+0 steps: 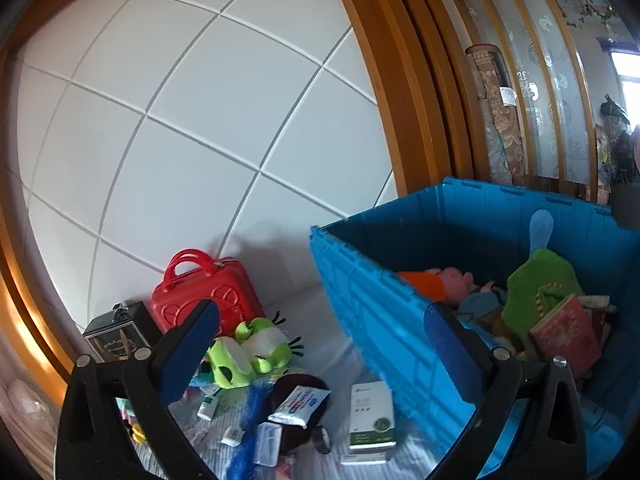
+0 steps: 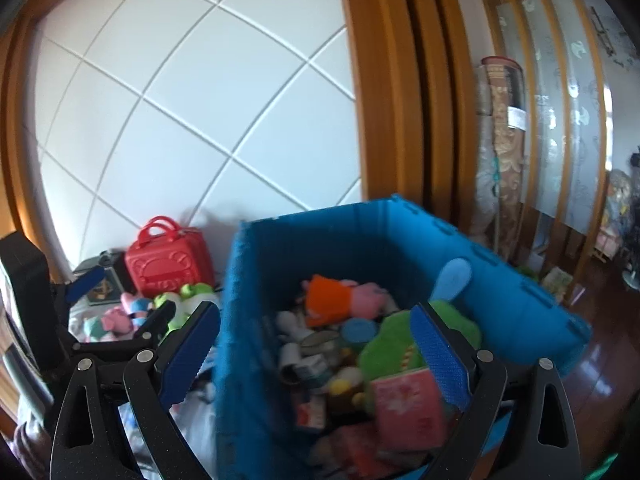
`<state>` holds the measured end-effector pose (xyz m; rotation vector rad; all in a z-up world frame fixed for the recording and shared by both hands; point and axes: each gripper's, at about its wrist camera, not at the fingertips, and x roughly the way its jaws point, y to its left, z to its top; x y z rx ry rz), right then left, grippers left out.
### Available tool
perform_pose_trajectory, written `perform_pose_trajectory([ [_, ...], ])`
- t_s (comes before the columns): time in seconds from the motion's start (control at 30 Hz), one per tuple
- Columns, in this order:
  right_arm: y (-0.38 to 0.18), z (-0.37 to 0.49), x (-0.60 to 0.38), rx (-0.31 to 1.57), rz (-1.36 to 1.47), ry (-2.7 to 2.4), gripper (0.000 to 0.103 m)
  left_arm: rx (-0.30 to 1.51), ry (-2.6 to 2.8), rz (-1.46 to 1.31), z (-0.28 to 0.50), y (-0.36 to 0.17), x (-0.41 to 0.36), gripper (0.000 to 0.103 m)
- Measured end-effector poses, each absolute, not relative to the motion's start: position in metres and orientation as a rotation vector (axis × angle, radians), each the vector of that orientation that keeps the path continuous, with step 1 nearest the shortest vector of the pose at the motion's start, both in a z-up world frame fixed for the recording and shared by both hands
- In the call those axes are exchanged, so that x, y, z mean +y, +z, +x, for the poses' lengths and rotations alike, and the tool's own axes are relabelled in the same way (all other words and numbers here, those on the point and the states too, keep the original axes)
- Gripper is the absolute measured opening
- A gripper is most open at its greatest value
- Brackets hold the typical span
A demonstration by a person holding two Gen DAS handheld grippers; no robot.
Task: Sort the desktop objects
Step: 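Move both tools back down toward the ointment tubes on the table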
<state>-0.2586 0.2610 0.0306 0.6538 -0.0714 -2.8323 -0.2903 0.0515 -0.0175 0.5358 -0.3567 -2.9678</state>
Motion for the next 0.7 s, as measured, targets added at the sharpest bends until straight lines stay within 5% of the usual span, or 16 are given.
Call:
perform_pose_trajectory([
  [0.37,-0.015,-0.256,0.116,-0.038,0.754,-2.669,0.097,-0.382,-2.87,0.696,-0.259,-0.095,-0.11,0.103],
  [0.7,-0.13,-0.272,0.017,0.08,1.068,-2.584,0.097,-0.413,-2.957,0.952,-0.237,-0.191,-0.167,0.103],
])
